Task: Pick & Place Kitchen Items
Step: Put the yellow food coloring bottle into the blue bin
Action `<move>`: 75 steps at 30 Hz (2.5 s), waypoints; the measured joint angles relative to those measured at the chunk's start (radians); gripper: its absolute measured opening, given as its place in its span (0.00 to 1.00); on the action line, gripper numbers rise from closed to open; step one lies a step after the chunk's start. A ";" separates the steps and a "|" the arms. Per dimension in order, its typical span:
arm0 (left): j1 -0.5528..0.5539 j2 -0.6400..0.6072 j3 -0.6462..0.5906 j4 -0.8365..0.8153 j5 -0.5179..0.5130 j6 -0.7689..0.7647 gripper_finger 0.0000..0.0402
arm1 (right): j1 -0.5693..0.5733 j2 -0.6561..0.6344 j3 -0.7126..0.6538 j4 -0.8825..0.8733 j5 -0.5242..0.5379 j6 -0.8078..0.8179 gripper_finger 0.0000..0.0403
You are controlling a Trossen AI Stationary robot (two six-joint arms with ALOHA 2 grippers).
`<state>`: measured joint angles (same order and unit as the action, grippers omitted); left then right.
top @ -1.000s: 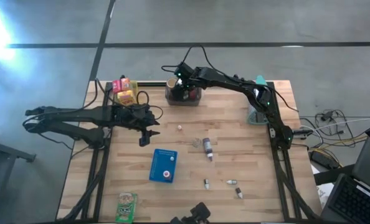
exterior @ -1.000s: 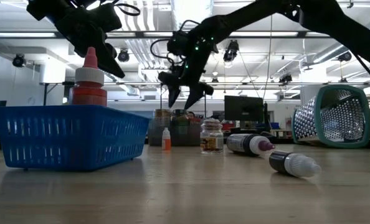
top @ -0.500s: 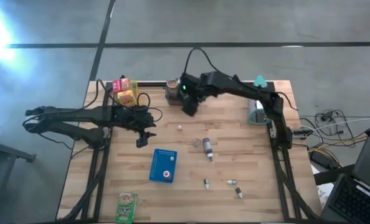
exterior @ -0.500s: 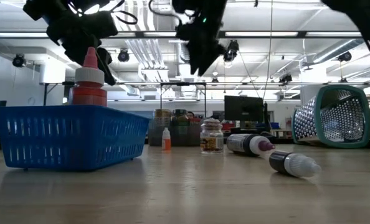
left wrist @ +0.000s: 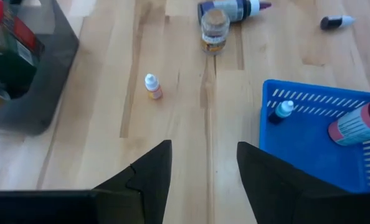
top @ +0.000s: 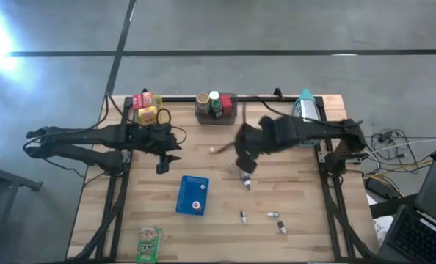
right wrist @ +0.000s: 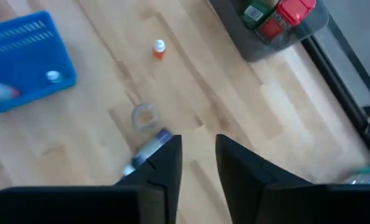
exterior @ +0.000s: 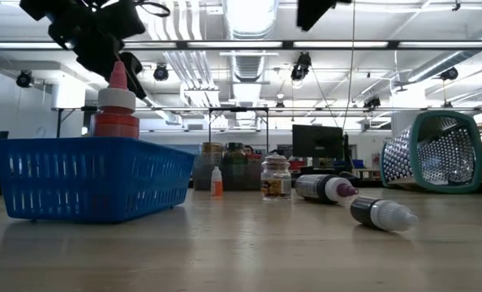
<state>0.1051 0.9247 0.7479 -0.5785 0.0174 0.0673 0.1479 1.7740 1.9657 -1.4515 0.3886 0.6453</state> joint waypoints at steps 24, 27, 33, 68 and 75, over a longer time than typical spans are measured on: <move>-0.051 -0.120 0.000 -0.113 0.030 -0.055 0.45 | 0.432 -0.138 -0.454 0.001 0.261 0.593 0.02; -0.077 -0.118 0.000 -0.088 0.028 -0.066 0.43 | 0.432 -0.138 -0.480 0.003 0.303 0.613 0.02; -0.082 -0.117 0.000 -0.037 0.021 -0.097 0.41 | 0.432 -0.138 -0.509 0.003 0.416 0.701 0.02; 0.040 0.479 0.013 0.484 -0.029 0.071 0.64 | 0.434 -0.226 -0.646 -0.092 0.466 0.977 0.02; 0.071 0.550 0.013 0.579 -0.001 0.062 0.64 | 0.434 -0.264 -0.667 -0.077 0.452 0.974 0.02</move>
<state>0.1760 1.4744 0.7612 0.0006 0.0164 0.1289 0.5823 1.5104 1.2987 -1.5284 0.8406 1.6197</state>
